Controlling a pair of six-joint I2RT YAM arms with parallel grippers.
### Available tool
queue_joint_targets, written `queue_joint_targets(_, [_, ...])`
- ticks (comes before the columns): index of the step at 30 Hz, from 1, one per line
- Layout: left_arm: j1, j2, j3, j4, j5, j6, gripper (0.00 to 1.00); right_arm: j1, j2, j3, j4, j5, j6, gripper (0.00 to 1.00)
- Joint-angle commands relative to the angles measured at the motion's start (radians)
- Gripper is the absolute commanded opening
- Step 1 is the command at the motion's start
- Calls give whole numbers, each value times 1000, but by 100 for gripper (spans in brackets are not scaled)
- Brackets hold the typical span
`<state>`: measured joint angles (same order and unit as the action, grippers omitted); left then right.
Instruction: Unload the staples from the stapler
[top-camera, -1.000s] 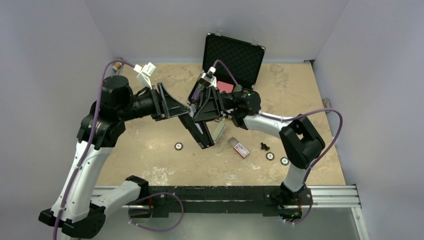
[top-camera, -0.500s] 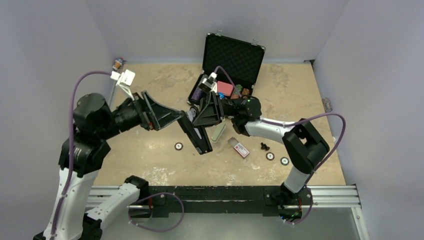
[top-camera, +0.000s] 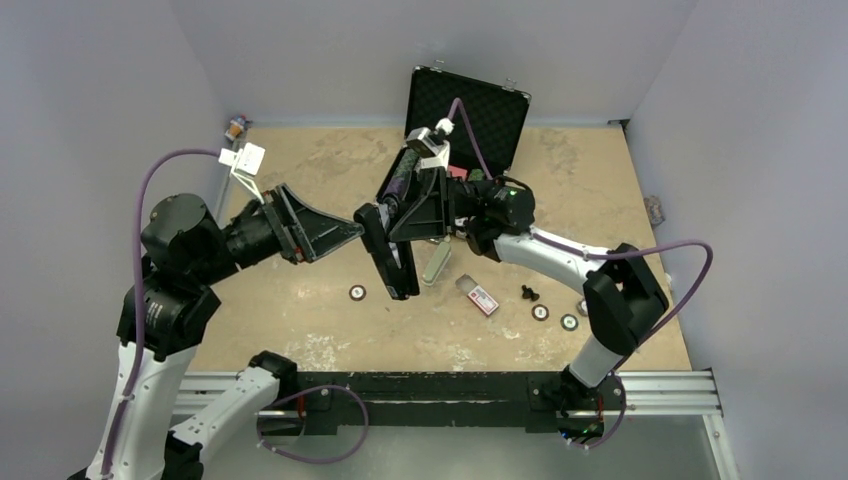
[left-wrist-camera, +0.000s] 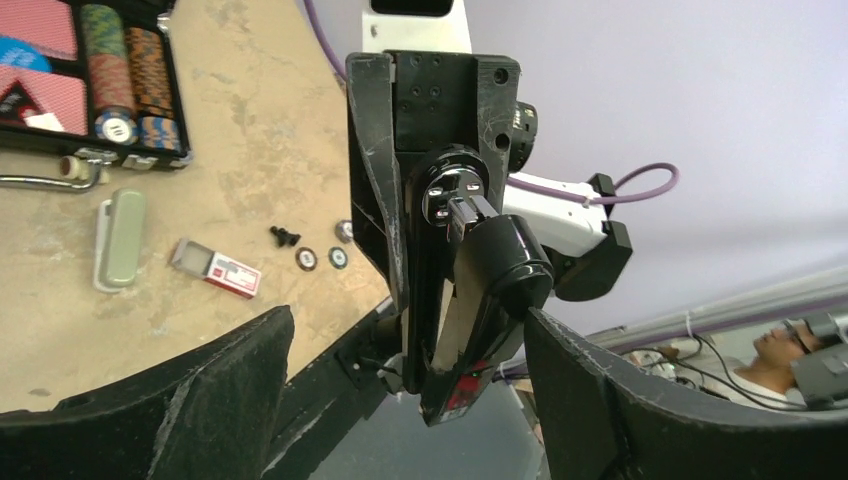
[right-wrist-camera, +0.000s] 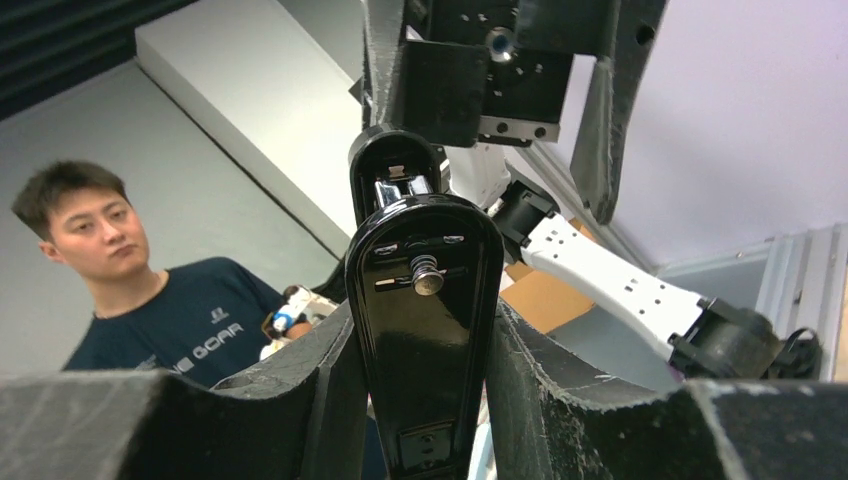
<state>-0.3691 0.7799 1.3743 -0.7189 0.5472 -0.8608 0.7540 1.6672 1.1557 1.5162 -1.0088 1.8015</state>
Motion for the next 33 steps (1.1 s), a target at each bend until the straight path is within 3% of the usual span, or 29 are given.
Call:
queue_joint_targets(1, [-5,10,-29,102,48,-46,87,28,-58,103,46,62,-70,0])
queue_joint_targets(12, [-17,-14,-14,175,61,-31,90,55,-59,131,-90,84,-134,0])
queue_joint_targets(18, [-19,-3,-30,236,103,-51,86,59,-56,174,-206,86,-171,0])
queue_joint_targets(25, [-21,57,11,178,84,-20,61,67,-57,197,-218,88,-179,0])
queue_joint_targets(31, [-34,90,27,179,62,-12,53,74,-62,206,-257,87,-199,0])
queue_joint_targets(33, [-39,103,31,170,52,-11,41,78,-63,207,-261,91,-202,0])
